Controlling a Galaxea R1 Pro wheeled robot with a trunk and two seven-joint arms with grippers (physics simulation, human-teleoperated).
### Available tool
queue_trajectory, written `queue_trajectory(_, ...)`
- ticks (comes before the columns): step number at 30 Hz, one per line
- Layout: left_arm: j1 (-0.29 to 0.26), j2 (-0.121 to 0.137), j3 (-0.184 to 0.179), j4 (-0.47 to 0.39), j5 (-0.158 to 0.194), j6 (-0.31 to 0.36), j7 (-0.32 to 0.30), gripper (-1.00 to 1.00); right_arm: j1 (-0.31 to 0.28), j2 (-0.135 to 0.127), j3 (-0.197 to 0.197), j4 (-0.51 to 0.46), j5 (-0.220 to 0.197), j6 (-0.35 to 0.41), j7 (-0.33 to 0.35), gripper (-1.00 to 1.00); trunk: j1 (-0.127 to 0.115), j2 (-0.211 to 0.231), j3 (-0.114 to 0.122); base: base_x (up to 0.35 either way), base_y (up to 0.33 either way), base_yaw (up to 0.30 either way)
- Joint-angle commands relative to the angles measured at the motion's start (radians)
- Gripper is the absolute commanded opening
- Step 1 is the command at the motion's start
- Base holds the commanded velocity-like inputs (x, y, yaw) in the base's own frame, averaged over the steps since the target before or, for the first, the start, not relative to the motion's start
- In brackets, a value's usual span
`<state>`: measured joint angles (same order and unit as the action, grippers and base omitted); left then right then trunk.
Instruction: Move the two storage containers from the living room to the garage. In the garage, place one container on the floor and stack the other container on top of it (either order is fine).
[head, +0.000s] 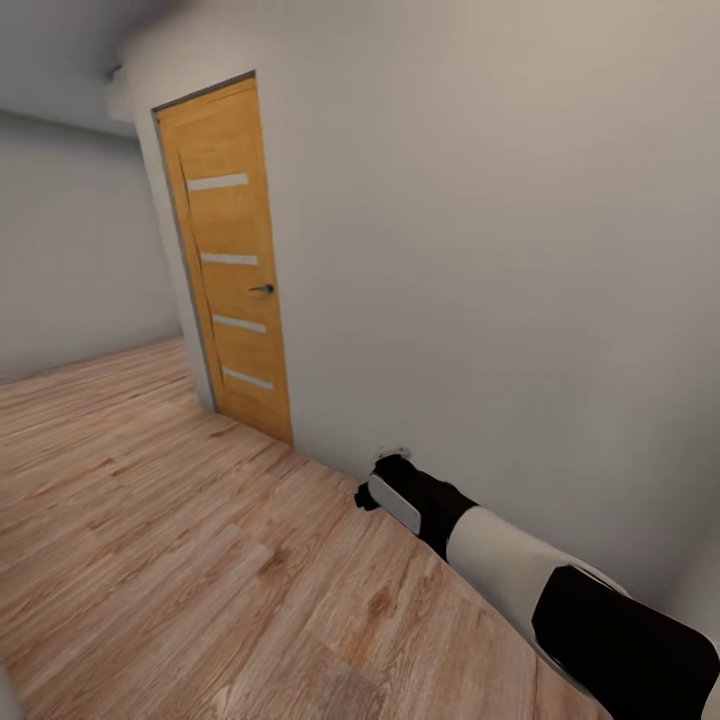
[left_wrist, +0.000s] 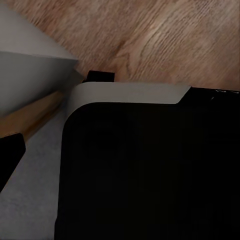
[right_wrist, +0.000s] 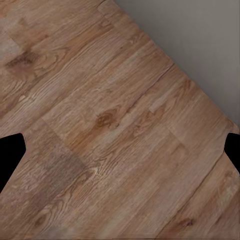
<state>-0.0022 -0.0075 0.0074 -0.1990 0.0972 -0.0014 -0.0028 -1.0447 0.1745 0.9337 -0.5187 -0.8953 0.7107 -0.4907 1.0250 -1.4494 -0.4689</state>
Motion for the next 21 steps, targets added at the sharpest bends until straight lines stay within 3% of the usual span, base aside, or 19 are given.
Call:
queue_trajectory(1,0.0,0.0,0.0,0.0,0.01,0.0,0.0,1.0,-0.001,0.0,0.006,0.014,-0.009,0.0,0.001,1.0,0.0,-0.001,-0.001,0.0,0.0,0.131)
queue_trajectory(7,0.0,-0.003,0.001,0.0,0.01,0.0,0.001,1.0,-0.001,0.0,0.006,0.082,-0.006,-0.006,0.088,1.0,0.0,-0.001,-0.001,0.0,0.0,0.038)
queue_trajectory(10,-0.001,-0.005,0.002,0.0,0.01,0.001,0.004,1.0,-0.001,-0.015,0.007,0.131,-0.006,-0.042,0.157,1.0,0.0,-0.001,-0.001,0.0,0.0,0.006)
queue_trajectory(17,0.0,-0.007,0.002,0.0,0.01,0.001,0.005,1.0,0.0,-0.019,0.008,0.2,-0.002,-0.076,0.218,1.0,0.0,-0.001,-0.001,0.0,0.0,0.001)
queue_trajectory(21,0.0,-0.008,0.002,0.0,0.01,0.001,0.006,1.0,0.023,-0.021,0.007,0.212,0.037,-0.091,0.245,1.0,0.0,-0.001,-0.001,0.0,0.0,0.0)
